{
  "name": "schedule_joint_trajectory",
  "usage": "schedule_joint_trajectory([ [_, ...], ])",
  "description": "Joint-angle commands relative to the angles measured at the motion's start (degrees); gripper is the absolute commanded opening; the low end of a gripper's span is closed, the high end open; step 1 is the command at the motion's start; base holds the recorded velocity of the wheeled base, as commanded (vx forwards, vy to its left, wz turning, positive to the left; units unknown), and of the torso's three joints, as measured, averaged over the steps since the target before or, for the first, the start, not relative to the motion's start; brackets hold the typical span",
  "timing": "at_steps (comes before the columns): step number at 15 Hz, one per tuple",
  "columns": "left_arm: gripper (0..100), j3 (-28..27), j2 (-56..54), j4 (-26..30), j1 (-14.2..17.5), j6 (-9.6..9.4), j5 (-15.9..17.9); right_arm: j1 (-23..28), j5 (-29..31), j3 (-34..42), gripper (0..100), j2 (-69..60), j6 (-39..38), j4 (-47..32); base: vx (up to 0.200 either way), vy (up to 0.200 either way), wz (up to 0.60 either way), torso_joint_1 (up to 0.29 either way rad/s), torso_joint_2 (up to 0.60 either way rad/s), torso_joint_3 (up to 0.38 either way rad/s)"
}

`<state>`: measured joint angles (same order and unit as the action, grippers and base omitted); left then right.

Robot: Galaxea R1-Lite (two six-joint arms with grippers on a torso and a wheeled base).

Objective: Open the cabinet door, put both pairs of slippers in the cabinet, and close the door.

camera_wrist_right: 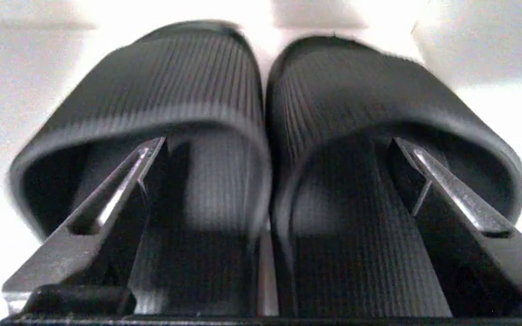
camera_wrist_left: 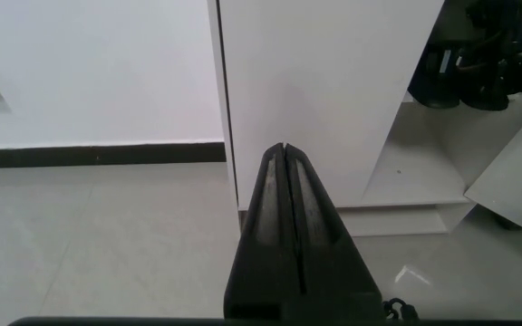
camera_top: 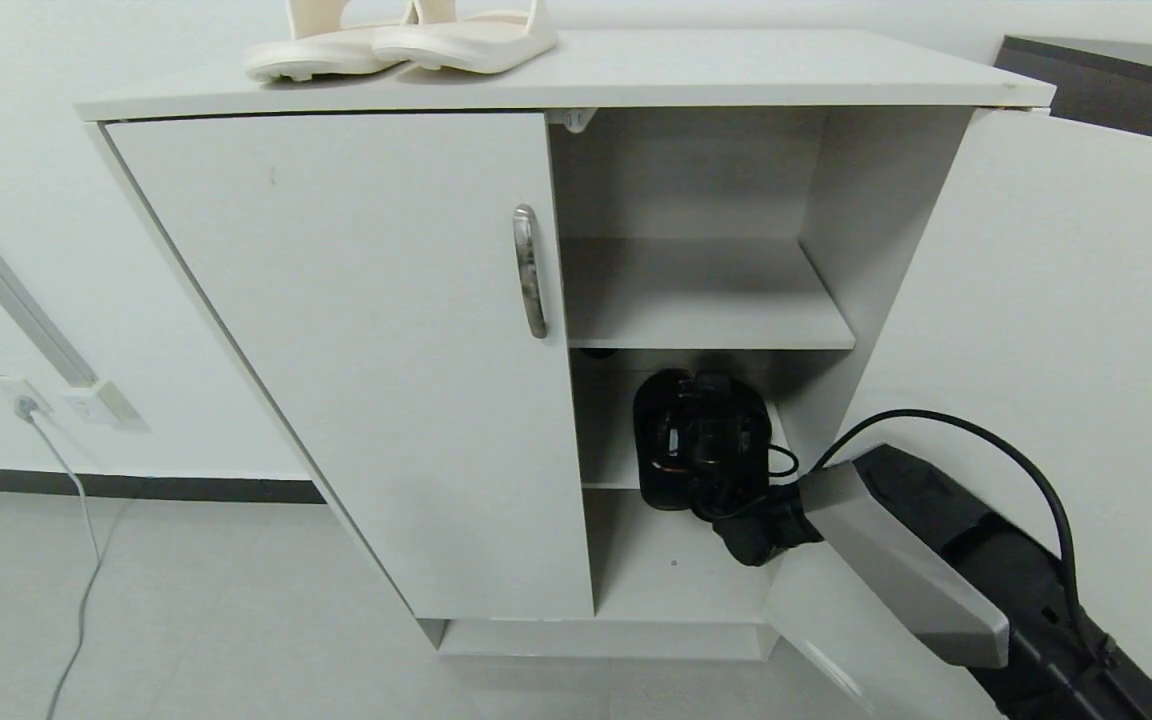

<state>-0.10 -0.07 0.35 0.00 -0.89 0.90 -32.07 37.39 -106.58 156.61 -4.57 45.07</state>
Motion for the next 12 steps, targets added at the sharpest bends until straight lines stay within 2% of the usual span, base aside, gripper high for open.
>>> schedule_joint_trajectory([
  [1, 0, 0.01, 0.07, 0.0, 0.0, 0.01, 0.06, -1.76, 0.05, 14.03, 100, -8.69, 0.0, 4.94, 0.0, 0.0, 0.0, 0.0, 0.0, 0.0],
  [6, 0, 0.01, 0.07, 0.0, 0.0, -0.08, 0.06, -5.98, 1.11, 42.42, 100, -22.76, 0.0, 17.25, 0.0, 0.0, 0.0, 0.0, 0.0, 0.0],
  [9, 0, 0.01, 0.07, 0.0, 0.0, -0.08, 0.06, -8.8, 1.37, 56.31, 100, -28.29, 0.0, 25.42, 0.0, 0.0, 0.0, 0.0, 0.0, 0.0],
  [12, 0, 0.01, 0.07, 0.0, 0.0, -0.08, 0.06, -9.76, 1.37, 60.26, 100, -29.79, 0.0, 28.23, 0.0, 0.0, 0.0, 0.0, 0.0, 0.0],
])
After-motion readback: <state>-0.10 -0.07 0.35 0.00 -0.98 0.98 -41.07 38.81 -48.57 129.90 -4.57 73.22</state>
